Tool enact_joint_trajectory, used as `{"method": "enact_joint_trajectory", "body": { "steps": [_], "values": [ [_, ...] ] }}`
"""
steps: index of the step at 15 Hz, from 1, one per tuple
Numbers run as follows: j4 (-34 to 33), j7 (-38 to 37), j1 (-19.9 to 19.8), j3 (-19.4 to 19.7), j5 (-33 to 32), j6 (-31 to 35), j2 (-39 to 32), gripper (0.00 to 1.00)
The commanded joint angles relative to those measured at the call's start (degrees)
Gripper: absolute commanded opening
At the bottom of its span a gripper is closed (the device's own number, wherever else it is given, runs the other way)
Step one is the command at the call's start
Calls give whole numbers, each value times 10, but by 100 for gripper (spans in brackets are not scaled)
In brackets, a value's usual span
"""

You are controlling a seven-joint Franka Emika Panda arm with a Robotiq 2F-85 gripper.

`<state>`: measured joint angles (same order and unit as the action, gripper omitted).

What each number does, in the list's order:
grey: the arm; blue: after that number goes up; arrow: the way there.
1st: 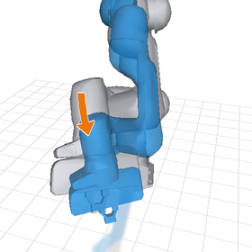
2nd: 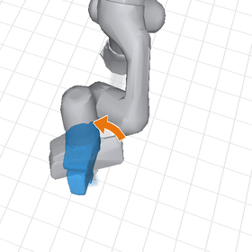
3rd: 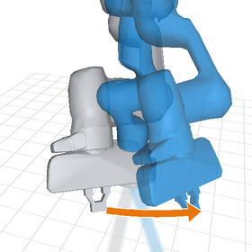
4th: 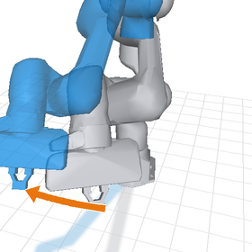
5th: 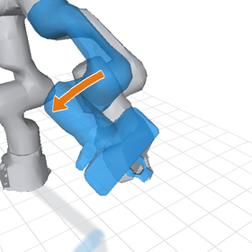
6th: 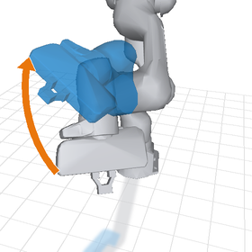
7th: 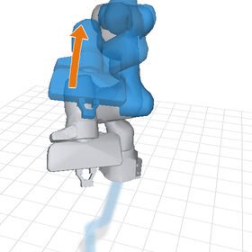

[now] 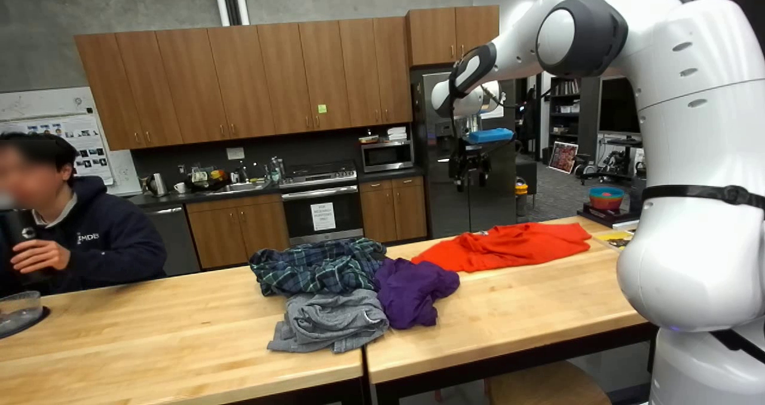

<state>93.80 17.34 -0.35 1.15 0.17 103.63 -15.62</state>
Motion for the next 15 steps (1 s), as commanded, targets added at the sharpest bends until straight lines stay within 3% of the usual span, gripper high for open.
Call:
{"method": "enact_joint_trajectory", "body": {
  "steps": [1,6,9,15],
  "values": [
    [-2,-2,-7,-8,-2,-2,0,100],
    [-2,-2,-7,-8,-2,-2,0,100],
    [11,-2,-2,-8,-21,32,2,100],
    [-2,95,-20,-30,23,62,-34,100]
  ]
}}
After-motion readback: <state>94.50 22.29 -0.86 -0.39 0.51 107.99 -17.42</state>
